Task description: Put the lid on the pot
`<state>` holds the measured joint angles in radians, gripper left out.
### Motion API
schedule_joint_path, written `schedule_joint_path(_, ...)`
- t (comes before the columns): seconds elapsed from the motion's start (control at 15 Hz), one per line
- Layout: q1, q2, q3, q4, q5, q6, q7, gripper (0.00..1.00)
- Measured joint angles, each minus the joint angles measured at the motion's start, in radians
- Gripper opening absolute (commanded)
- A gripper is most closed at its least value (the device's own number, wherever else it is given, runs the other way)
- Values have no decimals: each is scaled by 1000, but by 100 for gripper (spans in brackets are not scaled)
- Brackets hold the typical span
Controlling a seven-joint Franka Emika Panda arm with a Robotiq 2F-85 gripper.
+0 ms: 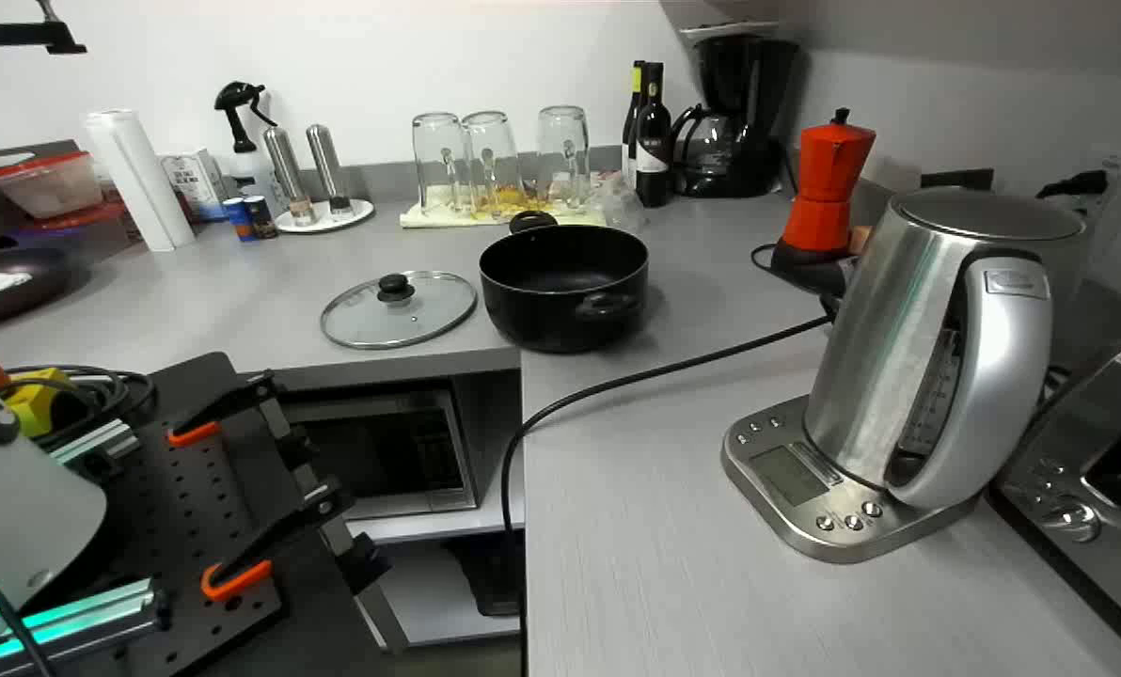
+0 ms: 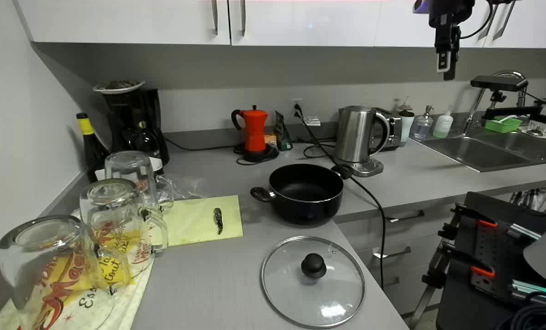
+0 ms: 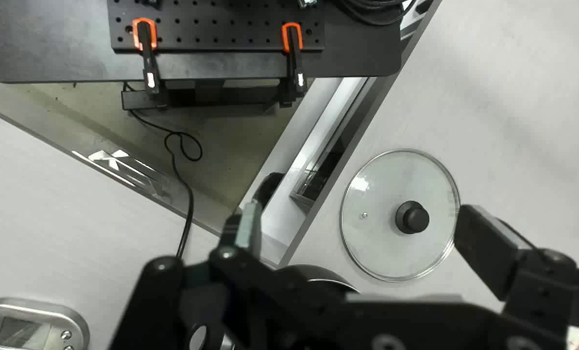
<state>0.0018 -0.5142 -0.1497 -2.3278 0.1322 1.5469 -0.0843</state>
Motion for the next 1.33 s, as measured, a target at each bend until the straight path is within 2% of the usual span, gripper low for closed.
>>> schedule_joint_path(0.87, -5, 21, 15, 0, 0, 8, 0, 100)
schedule_joint_path(1.07, 0, 90, 62, 0, 0, 50, 0, 100)
schedule_joint_path(1.33, 38, 223, 157, 5, -12, 117, 3, 100)
